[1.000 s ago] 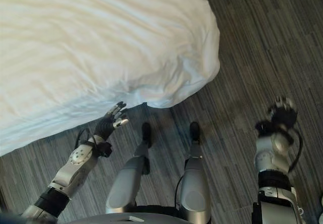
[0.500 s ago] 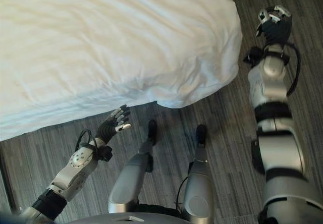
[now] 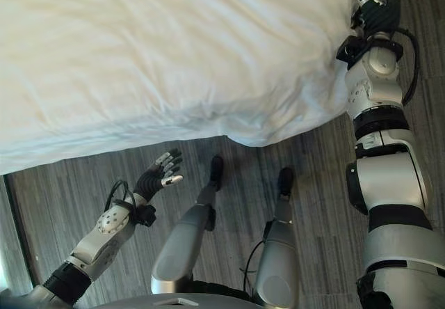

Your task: Making the bed.

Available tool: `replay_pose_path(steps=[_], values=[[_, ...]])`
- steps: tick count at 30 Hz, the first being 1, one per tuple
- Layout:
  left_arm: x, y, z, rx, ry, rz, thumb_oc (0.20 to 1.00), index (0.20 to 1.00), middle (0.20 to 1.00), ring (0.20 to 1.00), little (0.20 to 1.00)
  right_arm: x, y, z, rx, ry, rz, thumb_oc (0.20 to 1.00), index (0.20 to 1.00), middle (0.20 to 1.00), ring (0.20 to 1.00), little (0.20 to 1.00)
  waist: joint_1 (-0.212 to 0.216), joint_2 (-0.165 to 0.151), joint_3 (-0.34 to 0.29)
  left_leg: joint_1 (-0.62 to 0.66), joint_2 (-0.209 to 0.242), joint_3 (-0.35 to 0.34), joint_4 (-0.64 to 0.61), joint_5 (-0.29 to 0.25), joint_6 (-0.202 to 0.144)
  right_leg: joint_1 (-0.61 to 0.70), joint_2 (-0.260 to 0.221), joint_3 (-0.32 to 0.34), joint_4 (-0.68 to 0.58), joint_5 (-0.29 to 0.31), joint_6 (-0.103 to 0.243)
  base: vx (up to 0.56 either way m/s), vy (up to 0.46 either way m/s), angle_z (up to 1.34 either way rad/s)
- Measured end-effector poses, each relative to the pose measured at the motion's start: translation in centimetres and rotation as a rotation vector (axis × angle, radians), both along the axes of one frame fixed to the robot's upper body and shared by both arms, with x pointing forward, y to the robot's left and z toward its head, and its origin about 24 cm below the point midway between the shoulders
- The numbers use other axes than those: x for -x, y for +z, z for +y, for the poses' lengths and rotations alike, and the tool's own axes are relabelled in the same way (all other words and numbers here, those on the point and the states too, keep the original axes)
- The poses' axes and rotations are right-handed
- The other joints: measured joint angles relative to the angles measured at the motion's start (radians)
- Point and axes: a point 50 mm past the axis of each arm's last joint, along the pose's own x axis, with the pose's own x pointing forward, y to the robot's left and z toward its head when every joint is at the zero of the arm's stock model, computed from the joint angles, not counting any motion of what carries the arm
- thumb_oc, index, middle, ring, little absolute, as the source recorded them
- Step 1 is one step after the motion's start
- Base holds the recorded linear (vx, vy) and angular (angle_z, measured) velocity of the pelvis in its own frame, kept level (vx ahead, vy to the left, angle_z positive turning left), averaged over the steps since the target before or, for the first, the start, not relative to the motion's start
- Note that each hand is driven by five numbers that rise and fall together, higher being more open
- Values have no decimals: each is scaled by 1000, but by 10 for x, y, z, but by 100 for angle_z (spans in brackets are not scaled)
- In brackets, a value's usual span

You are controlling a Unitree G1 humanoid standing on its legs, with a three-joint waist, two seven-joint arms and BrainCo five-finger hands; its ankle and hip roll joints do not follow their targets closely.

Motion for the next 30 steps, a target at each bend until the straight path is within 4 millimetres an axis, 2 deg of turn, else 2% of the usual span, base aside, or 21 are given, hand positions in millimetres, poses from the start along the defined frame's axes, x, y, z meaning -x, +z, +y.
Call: replay_pose_path(steps=[3,4,6,7,8,11,12,13,14,15,16,17,18,20,22,23,24,26,27,29,30], values=[[-3,3,-1,1,3,-13,1000,1000,1000,1000,1000,2,-11,-6,-12,-24,21,200,200,200,200,200,1,0,0,-43,-1,0,3,4,-1,-41,-1,-1,0,4,3,-25,15,1],[-3,4,-1,2,7,-18,1000,1000,1000,1000,1000,6,-18,-20,-76,-67,11,200,200,200,200,200,7,0,0,-82,-3,0,5,8,-1,-79,-3,-1,0,4,4,0,0,0],[-2,2,0,-1,20,-7,1000,1000,1000,1000,1000,11,-33,-34,-133,-121,52,200,200,200,200,200,11,-2,1,-110,-4,1,5,14,0,-109,-4,-1,0,14,5,0,0,0],[-3,2,0,0,27,-8,1000,1000,1000,1000,1000,20,-66,-48,-182,-170,117,200,200,200,200,200,14,-2,1,-123,-4,-2,5,14,0,-120,-4,-3,0,13,5,13,-5,5],[-3,3,-1,1,28,-10,1000,1000,1000,1000,1000,26,-86,-56,-206,-201,171,200,200,200,200,200,23,-2,2,-126,-5,-3,5,14,0,-122,-4,-3,0,13,5,18,2,4],[-4,4,1,12,50,-15,1000,1000,1000,1000,1000,56,-176,-65,-325,-282,411,200,200,200,200,200,23,-3,2,-140,-6,-2,1,14,0,-139,-6,-3,0,8,9,14,6,0],[-6,6,0,28,63,-23,1000,1000,1000,1000,1000,83,-232,-59,-422,-314,537,200,200,200,200,200,21,-4,3,-146,-6,-2,1,14,0,-143,-6,-3,0,7,9,37,9,-1],[-6,6,1,29,64,-26,1000,1000,1000,1000,1000,98,-259,-55,-461,-331,622,200,200,200,200,200,18,-4,3,-148,-7,-2,1,14,0,-146,-6,0,1,7,8,0,0,0],[-7,7,0,34,68,-28,1000,1000,1000,1000,1000,119,-286,-52,-485,-354,702,200,200,200,200,200,-2,-7,5,-150,-6,-2,1,14,0,-150,-7,0,1,6,10,0,0,0],[-8,8,4,38,87,-36,1000,1000,1000,1000,1000,150,-321,-42,-532,-374,799,200,200,200,200,200,-18,-8,6,-150,-7,-1,1,14,0,-148,-6,0,1,7,9,0,0,0],[-8,9,4,39,90,-38,1000,1000,1000,1000,1000,178,-342,-42,-547,-411,890,200,200,200,200,200,-51,-13,8,-150,-6,-3,1,14,0,-148,-6,-1,1,7,9,0,0,0],[-9,10,7,39,100,-43,1000,1000,1000,1000,1000,193,-351,-43,-557,-431,920,200,200,200,200,200,-71,-17,11,-148,-6,-2,1,14,0,-147,-6,-1,1,7,9,0,0,0],[-10,11,10,41,113,-49,1000,1000,1000,1000,1000,205,-356,-45,-573,-454,932,200,200,200,200,200,-81,-23,16,-140,-8,0,1,14,0,-141,-6,3,1,7,9,35,17,-6],[-12,13,13,43,128,-54,1000,1000,1000,1000,1000,233,-360,-59,-583,-525,935,200,200,200,200,200,-136,-43,28,-102,-5,2,1,13,-1,-105,-4,6,0,2,16,43,30,-6],[-12,11,14,43,133,-47,1000,1000,1000,1000,1000,243,-351,-76,-687,-639,776,200,200,200,200,200,-165,-51,33,-52,-4,4,0,11,-4,-55,-3,9,0,1,16,38,12,-3],[-12,11,13,44,133,-46,1000,1000,1000,1000,1000,245,-345,-83,-669,-674,742,200,200,200,200,200,-169,-52,33,-28,-3,4,0,10,-4,-31,-3,11,0,-1,19,77,27,-5],[-14,11,12,43,125,-46,1000,1000,1000,1000,1000,251,-330,-103,-653,-756,681,200,200,200,200,200,-174,-53,33,20,-2,5,-2,1,-12,14,-2,14,0,-5,17,137,61,-2],[-13,10,12,42,124,-43,1000,1000,1000,1000,1000,252,-313,-119,-622,-832,610,200,200,200,200,200,-180,-51,30,67,0,1,-2,-3,-14,65,-2,9,0,-10,15,141,44,10],[-13,7,14,34,131,-31,1000,1000,1000,1000,1000,248,-295,-130,-624,-874,508,200,200,200,200,200,-190,-52,30,133,0,-7,-2,-16,-11,137,-2,-3,0,-21,11,150,28,18],[-6,1,19,33,147,-11,1000,1000,1000,1000,1000,242,-283,-134,-587,-872,447,200,200,200,200,200,-191,-56,-11,167,0,-20,-2,-24,-12,180,-2,-9,0,-29,8,104,28,16],[-1,-3,26,40,180,7,1000,1000,1000,1000,1000,232,-275,-130,-580,-836,398,200,200,200,200,200,-194,-61,-15,201,-2,-20,-2,-32,-8,214,-3,-19,1,-32,5,57,18,6]])
